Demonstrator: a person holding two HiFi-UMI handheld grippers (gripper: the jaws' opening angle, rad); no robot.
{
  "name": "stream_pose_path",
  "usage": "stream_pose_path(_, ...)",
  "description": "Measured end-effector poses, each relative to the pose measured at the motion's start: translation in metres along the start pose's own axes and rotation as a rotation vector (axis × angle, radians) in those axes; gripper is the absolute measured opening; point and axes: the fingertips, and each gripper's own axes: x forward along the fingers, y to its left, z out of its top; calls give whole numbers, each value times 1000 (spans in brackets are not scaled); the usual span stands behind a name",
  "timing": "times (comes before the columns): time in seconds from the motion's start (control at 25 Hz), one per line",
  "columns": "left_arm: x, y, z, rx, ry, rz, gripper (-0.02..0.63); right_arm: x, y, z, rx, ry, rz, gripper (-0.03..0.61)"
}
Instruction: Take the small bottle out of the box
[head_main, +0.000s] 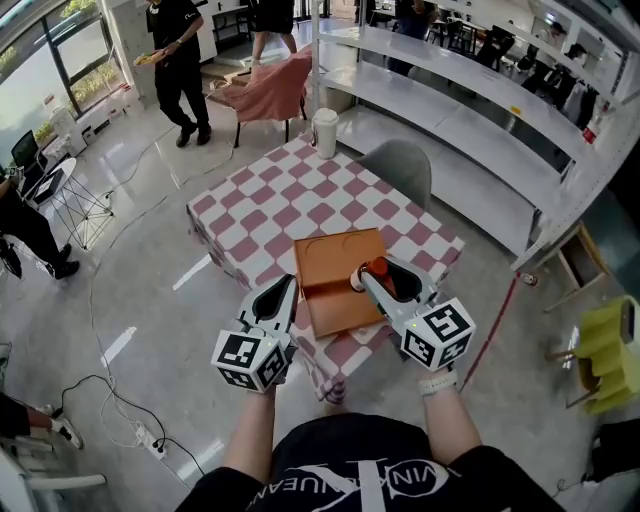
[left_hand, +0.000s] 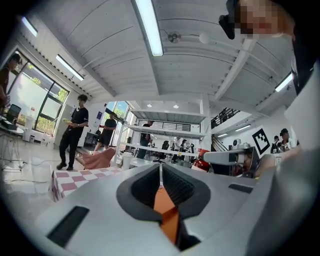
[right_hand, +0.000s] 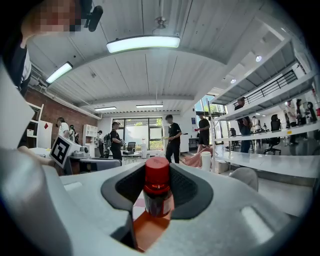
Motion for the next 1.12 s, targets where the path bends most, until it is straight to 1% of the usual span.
stream_pose_path(0.32, -5, 7, -6, -22, 6, 8, 21, 0, 4, -7, 2, 13, 7, 144)
stream_pose_path(0.6, -7, 11, -11, -22, 22, 9, 21, 1, 6, -16, 11, 25, 17, 144)
stream_pose_path(1.12, -5, 11, -22, -39, 37, 2, 20, -1, 6, -27, 4, 37, 7, 144)
